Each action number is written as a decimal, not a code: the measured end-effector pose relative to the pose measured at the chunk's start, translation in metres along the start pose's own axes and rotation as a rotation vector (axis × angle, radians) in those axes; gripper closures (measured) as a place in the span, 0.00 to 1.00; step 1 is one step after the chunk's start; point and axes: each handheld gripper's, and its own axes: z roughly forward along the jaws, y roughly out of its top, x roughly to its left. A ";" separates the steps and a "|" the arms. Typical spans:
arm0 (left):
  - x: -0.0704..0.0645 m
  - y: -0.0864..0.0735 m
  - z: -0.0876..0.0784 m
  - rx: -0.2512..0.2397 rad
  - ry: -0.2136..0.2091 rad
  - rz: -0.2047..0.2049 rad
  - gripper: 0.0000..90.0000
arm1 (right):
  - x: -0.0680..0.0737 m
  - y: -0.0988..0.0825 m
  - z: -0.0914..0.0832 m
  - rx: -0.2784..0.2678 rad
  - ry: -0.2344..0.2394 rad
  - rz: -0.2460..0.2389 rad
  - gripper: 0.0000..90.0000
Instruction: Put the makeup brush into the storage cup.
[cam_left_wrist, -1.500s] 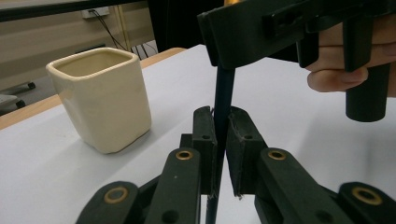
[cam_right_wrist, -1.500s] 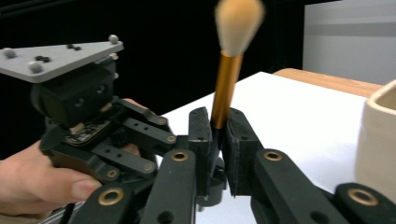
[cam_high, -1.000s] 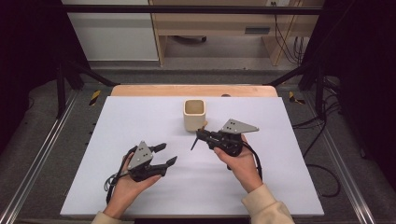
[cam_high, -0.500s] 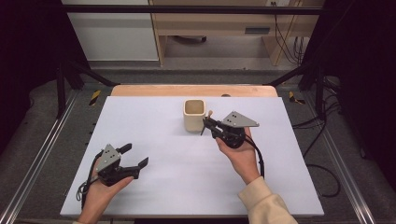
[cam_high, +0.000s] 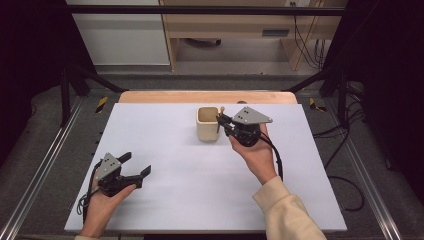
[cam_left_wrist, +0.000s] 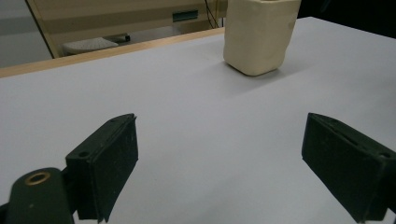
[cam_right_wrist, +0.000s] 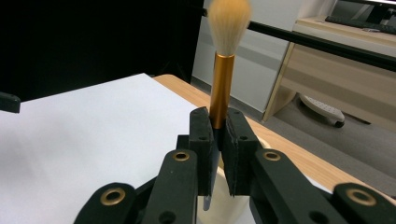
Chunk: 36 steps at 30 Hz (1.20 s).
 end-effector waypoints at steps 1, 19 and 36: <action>0.000 0.000 0.000 -0.001 -0.001 0.003 0.11 | 0.000 0.001 0.000 0.001 -0.002 -0.002 0.93; 0.001 -0.001 0.001 -0.013 -0.012 0.000 0.07 | -0.009 0.010 0.002 -0.012 -0.014 -0.001 0.93; 0.006 0.002 -0.004 -0.108 -0.029 -0.030 0.06 | -0.022 0.029 0.011 -0.036 -0.022 -0.003 0.93</action>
